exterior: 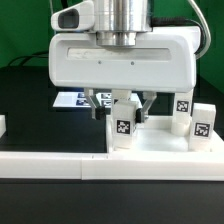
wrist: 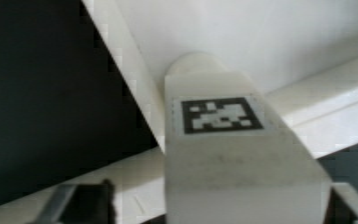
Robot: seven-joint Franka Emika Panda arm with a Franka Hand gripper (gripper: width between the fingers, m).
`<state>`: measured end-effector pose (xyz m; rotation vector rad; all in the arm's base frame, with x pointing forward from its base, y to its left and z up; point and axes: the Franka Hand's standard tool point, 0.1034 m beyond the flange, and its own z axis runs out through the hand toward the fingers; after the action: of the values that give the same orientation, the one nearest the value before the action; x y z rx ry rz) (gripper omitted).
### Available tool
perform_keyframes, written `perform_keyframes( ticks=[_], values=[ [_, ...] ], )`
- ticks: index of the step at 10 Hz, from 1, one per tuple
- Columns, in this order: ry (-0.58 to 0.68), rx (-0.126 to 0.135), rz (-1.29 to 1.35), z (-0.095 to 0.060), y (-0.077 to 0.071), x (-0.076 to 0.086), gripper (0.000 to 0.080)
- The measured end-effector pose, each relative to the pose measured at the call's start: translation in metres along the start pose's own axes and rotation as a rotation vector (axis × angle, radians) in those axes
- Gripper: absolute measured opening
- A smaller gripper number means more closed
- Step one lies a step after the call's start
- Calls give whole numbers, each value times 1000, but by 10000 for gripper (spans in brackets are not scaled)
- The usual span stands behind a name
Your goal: Assemble square table
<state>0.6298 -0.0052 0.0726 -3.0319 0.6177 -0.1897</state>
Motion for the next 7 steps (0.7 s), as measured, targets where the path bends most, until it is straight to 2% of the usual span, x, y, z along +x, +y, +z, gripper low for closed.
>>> perform_keyframes(
  ticks=[1,2,5,7],
  values=[
    [0,0,8,0,0,0,431],
    [0,1,91,0,0,0,288],
    [-1,-3,344,1,3,0,288],
    [-9,-1,660,2,6,-1,288]
  ],
)
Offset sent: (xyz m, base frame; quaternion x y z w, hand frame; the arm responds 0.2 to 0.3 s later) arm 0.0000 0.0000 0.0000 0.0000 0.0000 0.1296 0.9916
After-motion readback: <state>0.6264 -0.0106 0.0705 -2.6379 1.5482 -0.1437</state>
